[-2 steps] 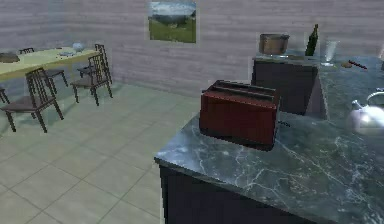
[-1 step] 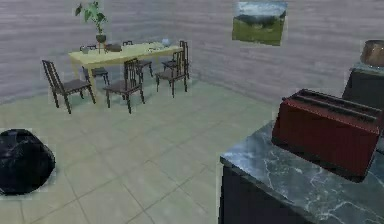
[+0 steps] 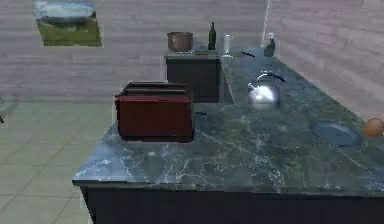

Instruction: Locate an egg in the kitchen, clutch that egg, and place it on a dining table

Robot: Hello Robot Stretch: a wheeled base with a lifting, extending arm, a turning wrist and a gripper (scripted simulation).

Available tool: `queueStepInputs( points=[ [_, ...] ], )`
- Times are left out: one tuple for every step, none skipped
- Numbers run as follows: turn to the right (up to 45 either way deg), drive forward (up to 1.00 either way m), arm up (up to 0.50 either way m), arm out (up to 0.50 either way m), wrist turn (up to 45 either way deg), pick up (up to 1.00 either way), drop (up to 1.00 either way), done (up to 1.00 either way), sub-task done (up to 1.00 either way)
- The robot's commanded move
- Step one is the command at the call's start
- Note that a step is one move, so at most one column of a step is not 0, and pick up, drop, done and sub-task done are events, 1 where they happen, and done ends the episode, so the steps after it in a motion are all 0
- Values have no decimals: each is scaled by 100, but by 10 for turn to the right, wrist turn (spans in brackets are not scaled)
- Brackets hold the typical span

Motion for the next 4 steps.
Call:
queueStepInputs(
  points=[
    [450,0,0,0,0,0,0,0,0],
    [270,0,0,0,0,0,0,0,0],
    [0,55,0,0,0,0,0,0,0],
    [-450,0,0,0,0,0,0,0,0]
  ],
)
